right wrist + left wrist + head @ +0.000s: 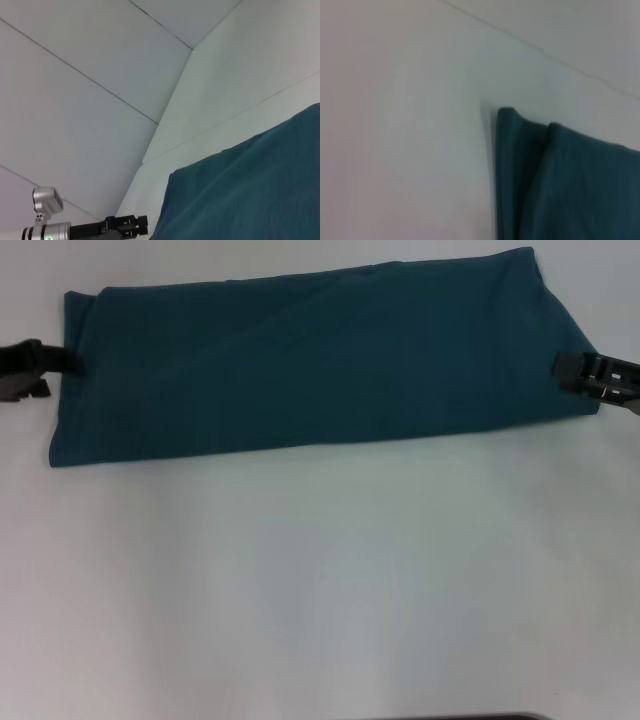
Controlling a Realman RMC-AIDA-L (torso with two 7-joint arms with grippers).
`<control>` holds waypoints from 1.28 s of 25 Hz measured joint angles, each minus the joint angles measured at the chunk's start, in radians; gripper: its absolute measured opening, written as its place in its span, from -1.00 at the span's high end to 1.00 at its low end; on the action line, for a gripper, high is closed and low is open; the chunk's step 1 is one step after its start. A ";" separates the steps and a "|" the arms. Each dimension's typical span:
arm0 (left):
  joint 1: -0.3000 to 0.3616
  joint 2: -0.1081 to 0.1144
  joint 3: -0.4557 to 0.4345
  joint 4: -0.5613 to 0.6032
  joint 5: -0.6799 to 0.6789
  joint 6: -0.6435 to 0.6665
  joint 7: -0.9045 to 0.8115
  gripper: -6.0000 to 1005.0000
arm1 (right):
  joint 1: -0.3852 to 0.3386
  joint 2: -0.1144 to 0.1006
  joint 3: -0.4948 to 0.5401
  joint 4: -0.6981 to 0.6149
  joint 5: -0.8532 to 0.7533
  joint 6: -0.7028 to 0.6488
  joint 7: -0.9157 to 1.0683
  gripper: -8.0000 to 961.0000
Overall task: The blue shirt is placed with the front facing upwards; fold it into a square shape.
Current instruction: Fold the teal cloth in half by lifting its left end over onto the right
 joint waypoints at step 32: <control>-0.020 -0.026 0.039 0.018 0.061 -0.079 -0.003 -0.29 | -0.001 -0.001 0.003 0.000 0.001 0.000 0.000 -0.87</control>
